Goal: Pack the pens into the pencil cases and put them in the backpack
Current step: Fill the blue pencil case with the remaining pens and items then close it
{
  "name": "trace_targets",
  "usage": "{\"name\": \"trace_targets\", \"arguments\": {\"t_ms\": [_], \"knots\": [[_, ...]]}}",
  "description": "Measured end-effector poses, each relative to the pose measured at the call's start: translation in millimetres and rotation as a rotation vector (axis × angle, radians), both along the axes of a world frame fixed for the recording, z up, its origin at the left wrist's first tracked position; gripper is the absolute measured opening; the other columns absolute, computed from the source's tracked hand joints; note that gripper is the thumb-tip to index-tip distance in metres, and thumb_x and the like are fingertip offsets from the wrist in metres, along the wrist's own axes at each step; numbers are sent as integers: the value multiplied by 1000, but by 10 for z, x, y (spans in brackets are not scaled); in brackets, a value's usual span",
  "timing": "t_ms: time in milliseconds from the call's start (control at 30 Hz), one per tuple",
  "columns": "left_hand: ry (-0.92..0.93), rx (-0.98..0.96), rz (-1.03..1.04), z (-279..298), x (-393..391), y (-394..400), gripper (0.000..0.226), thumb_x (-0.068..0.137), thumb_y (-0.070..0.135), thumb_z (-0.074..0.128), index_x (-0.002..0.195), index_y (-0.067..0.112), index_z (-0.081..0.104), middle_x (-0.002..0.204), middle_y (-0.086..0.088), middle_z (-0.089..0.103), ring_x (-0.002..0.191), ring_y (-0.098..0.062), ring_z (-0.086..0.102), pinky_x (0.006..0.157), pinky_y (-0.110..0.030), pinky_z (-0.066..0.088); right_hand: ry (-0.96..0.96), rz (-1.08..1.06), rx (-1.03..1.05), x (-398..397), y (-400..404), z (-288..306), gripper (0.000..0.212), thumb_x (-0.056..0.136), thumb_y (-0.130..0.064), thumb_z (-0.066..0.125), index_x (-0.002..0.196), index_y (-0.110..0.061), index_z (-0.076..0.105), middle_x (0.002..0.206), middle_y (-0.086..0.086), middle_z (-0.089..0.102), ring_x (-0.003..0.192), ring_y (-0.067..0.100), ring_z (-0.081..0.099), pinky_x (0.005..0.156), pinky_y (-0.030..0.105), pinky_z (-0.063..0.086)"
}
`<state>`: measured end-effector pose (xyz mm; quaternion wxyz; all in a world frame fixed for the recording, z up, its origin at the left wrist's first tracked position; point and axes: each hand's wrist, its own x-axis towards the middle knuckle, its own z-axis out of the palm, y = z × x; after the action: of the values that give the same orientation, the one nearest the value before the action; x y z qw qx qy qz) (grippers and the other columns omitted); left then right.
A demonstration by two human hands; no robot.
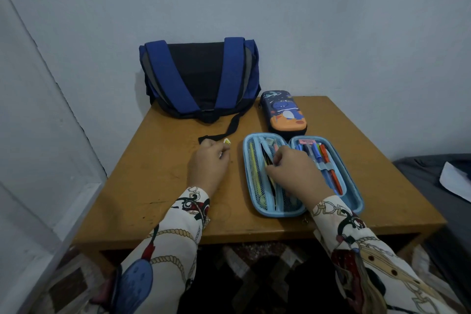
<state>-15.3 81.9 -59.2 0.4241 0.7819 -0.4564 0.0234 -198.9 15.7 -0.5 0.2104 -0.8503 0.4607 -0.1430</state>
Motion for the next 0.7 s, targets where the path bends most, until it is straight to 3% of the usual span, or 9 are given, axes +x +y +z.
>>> {"name": "trace_targets", "arguments": {"t_ms": [133, 267, 400, 700], "knots": [[116, -126, -107, 60, -76, 56, 18, 91, 34, 63, 104, 25, 72, 100, 20, 56, 87, -2, 57, 77, -35, 55, -203, -38, 95, -70, -11, -73, 8, 87, -20, 60, 93, -20, 54, 85, 3, 65, 64, 23, 63, 63, 42, 58], [253, -63, -299, 122, -330, 94, 23, 91, 25, 62, 113, 27, 69, 107, 22, 54, 93, -1, 57, 85, -35, 54, -326, -59, 116, -106, 0, -145, 10, 86, -19, 60, 91, -24, 53, 80, 3, 64, 65, 21, 62, 61, 41, 57], [183, 67, -347, 166, -507, 70, 30, 88, 26, 60, 118, 28, 66, 103, 21, 51, 82, -5, 57, 77, -43, 55, -404, -60, 133, -112, -9, -179, 13, 87, -17, 61, 91, -25, 51, 80, 4, 64, 64, 21, 61, 60, 40, 55], [67, 188, -355, 225, -638, 40, 18, 92, 21, 60, 104, 14, 70, 111, 5, 54, 95, -12, 56, 85, -37, 53, -563, -63, 188, -88, 25, -210, 21, 85, -9, 62, 89, -25, 50, 73, 3, 58, 57, 17, 52, 52, 31, 46]]}}
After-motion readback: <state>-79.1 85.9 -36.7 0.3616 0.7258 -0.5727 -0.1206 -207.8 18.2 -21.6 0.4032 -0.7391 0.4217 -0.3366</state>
